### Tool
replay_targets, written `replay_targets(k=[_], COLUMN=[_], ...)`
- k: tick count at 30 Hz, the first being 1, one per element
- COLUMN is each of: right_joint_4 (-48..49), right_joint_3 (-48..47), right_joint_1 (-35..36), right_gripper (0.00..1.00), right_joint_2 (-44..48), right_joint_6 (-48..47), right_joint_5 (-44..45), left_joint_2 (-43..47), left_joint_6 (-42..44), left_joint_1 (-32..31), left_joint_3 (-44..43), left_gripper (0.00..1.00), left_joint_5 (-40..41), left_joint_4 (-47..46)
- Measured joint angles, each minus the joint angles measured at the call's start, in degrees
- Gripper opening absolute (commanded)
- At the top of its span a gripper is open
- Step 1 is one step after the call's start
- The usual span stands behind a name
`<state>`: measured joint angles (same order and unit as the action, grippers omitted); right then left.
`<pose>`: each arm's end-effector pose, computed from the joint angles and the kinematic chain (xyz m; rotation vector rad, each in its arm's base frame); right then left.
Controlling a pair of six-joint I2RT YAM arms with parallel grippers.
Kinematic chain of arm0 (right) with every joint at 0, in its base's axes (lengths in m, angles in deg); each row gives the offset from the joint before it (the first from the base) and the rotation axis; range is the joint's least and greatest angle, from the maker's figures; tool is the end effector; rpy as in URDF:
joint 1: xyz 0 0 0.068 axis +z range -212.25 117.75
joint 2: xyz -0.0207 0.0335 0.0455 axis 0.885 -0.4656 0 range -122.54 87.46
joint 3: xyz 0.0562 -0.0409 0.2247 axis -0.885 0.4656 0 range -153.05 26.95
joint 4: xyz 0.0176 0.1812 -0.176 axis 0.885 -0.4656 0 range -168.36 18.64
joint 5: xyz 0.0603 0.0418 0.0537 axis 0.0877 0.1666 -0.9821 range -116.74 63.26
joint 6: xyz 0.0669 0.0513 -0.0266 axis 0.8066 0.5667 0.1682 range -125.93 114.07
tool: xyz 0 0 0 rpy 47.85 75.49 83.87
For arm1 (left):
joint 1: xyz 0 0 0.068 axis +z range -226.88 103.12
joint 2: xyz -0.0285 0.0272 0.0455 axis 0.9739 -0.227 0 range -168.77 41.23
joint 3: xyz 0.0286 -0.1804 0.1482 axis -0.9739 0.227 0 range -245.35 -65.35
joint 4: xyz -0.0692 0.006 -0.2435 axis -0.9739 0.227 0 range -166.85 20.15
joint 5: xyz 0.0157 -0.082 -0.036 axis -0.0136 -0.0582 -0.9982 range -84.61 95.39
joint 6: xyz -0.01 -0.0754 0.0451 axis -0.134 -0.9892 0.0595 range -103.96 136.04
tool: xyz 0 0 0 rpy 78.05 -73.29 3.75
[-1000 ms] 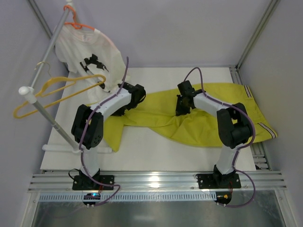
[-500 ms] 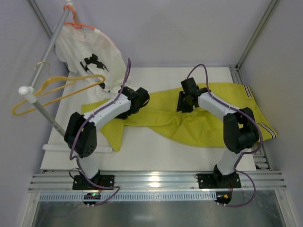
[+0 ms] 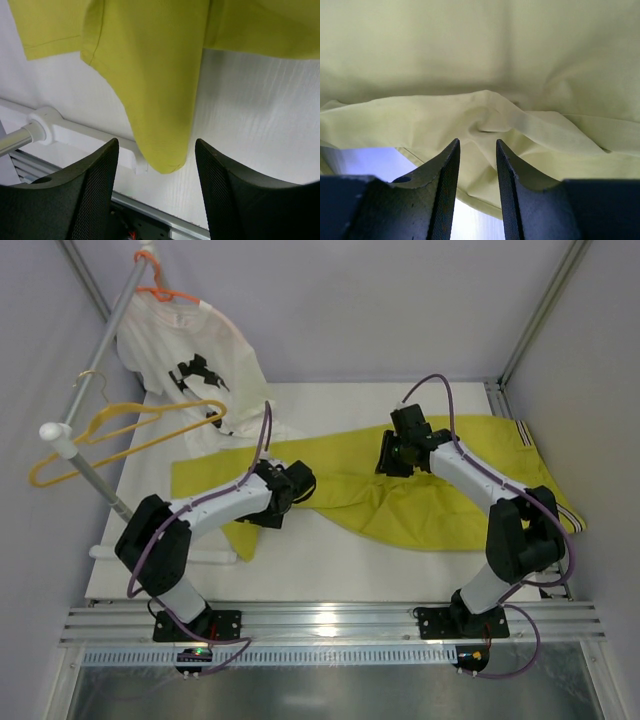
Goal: Place the trousers on the hanger
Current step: Fold the trousers
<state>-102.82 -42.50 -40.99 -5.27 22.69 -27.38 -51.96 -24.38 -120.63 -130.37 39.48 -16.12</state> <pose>0.3346 0.1312 0.1754 0.1601 2.5602 0.3569 0.2267 -0.1561 0.1404 0.0696 2.6670 0.5896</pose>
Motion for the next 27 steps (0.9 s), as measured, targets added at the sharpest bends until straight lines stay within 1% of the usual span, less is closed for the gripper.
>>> replay_targets(k=[3,6,10,11,13,16,19,22,27], right_joint_4=[-0.3,-0.5,-0.5,-0.5,-0.8,-0.8,-0.9,-1.1,-1.9], right_joint_3=[1.1,1.3,1.3,1.3,1.3,1.3,1.3,1.3,1.3], right_joint_1=[0.0,0.0,0.0,0.0,0.0,0.0,0.0,0.0,-0.1], right_gripper=[0.39,0.39,0.39,0.39,0.39,0.39,0.39,0.39,0.39], right_joint_2=[0.3,1.0,3.0,3.5,4.5,5.7,6.5,6.9,7.0], right_joint_6=[0.0,0.0,-0.1,-0.1,-0.3,-0.4,-0.5,-0.8,-1.7], right_joint_5=[-0.2,-0.2,-0.2,-0.1,-0.1,-0.1,-0.1,-0.1,1.0], left_joint_2=[-1.6,-5.6,-10.8,-11.8,-13.7,-16.4,-17.2,-17.2,-17.2], left_joint_6=[-0.8,-1.3,-2.5,-2.9,-5.0,-8.8,-11.8,-13.7,-14.6], left_joint_1=[0.0,0.2,0.3,0.3,0.3,0.9,2.6,5.1,8.1], left_joint_3=[0.0,0.0,0.0,-0.1,-1.0,-4.8,-7.7,-8.8,-8.9], left_gripper=[0.62,0.59,0.28,0.17,0.10,0.08,0.09,0.11,0.12], left_joint_5=[0.4,0.7,1.6,2.4,4.7,9.8,14.7,18.4,21.6], left_joint_4=[-1.8,-3.5,-5.1,-4.7,-2.2,4.8,9.4,11.9,14.2])
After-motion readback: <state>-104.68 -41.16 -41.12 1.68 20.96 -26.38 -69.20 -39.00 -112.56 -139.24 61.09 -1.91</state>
